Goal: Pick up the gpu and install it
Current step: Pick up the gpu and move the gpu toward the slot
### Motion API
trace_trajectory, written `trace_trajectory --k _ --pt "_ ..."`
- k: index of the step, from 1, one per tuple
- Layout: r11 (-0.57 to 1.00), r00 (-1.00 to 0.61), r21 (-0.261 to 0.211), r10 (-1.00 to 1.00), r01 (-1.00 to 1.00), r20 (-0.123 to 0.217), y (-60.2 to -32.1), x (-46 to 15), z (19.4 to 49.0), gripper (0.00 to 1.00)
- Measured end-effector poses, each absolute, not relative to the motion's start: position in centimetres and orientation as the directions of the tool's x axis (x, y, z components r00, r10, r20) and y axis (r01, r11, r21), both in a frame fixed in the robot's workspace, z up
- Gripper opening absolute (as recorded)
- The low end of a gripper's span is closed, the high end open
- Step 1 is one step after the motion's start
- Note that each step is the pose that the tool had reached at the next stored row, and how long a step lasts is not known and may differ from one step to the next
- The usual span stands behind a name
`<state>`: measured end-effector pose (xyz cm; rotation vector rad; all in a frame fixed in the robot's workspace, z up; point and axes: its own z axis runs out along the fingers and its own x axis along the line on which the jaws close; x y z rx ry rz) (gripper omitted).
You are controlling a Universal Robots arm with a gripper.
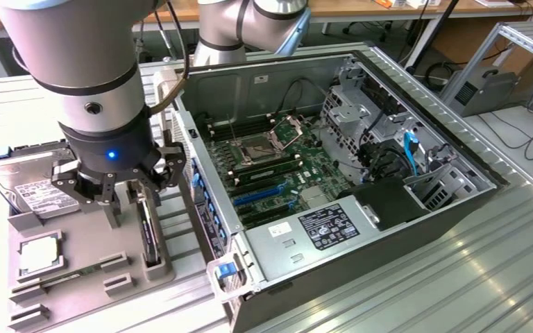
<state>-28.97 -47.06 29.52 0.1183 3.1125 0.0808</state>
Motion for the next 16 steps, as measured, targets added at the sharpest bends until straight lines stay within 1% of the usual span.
trace_trajectory --k 4,12,16 --pt "0.996 -0.997 0.053 0.076 0.075 -0.024 -47.1 -29.0 28.9 0.56" --pt "0.996 -0.997 0.053 0.077 0.075 -0.024 -47.1 -28.8 28.8 0.56" --pt "0.996 -0.997 0.053 0.077 0.075 -0.024 -47.1 -28.7 28.1 0.56"
